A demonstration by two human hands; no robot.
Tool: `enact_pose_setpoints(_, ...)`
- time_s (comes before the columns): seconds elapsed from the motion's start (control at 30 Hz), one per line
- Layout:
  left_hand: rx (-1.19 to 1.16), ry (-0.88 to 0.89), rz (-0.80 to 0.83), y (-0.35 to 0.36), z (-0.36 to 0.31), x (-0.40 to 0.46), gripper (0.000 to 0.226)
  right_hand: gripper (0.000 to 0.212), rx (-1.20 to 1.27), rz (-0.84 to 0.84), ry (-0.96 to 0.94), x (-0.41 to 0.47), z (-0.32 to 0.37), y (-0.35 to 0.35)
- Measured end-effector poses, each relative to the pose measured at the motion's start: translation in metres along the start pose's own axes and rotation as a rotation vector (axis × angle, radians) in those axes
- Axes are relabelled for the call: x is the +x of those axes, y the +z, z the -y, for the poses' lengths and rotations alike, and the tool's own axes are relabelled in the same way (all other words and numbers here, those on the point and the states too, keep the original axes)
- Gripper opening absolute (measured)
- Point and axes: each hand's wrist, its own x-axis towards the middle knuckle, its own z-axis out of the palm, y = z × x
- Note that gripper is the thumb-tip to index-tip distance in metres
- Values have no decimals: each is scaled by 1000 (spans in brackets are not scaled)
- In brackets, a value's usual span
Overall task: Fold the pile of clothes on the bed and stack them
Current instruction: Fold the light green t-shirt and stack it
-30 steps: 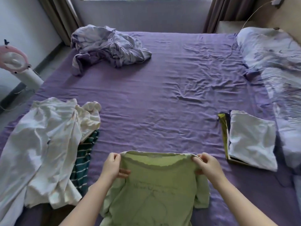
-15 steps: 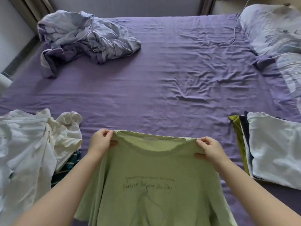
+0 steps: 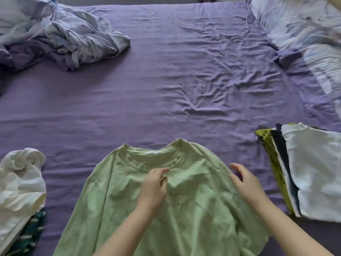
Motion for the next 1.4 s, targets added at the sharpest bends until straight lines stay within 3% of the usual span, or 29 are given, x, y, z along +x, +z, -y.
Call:
enact_pose_setpoints(0.1, 17, 110, 114, 43, -22, 3, 27, 45, -113, 52, -27, -31, -34, -4)
enact_pose_setpoints(0.2, 30, 181, 117, 67, -50, 20, 32, 50, -21, 167, 109, -47, -46, -7)
enact_pose_setpoints(0.27, 110, 254, 104, 79, -66, 37, 36, 29, 87, 250, 181, -49, -46, -17)
enact_pose_setpoints(0.33, 355, 355, 149, 85, -78, 57, 43, 9, 232, 318, 197, -45, -45, -28)
enact_pose_setpoints(0.4, 606, 439, 296, 93, -93, 75, 54, 7, 323, 366, 180, -42, -41, -44)
enact_pose_setpoints(0.47, 783, 489, 436, 99, -106, 88, 58, 16, 150, 372, 132, -34, -41, -58)
enact_pose_setpoints(0.53, 892, 541, 439, 100, -119, 97, 44, 23, -127, 269, 47, -26, -39, -73)
enact_pose_setpoints(0.6, 805, 551, 311, 97, -127, 107, 27, 22, -228, 48, -12, -22, -35, -87)
enact_pose_setpoints(0.67, 648, 492, 232, 92, -127, 111, 23, 16, -223, -151, -109, -26, -36, -93)
enact_pose_setpoints(0.73, 631, 455, 294, 87, -119, 108, 27, 16, -282, -88, -199, -33, -44, -86)
enact_pose_setpoints(0.83, 499, 381, 389, 85, -99, 96, 22, 19, -225, 153, -148, -48, -65, -61)
enact_pose_setpoints(0.97, 410, 345, 293, 90, -92, 95, 16, 9, 64, -57, 0, -49, -75, -54)
enact_pose_setpoints(1.13, 344, 203, 175, 104, -102, 96, 12, 21, -187, -71, 18, -36, -75, -46)
enact_pose_setpoints(1.23, 248, 101, 148, 105, -104, 100, 20, 15, -133, -101, 49, -31, -77, -47)
enact_pose_setpoints(1.3, 253, 115, 189, 102, -103, 102, 9, 13, -97, -94, 64, -31, -78, -49)
enact_pose_setpoints(1.4, 208, 117, 218, 98, -101, 101, 14, 10, -86, -139, 67, -31, -78, -52)
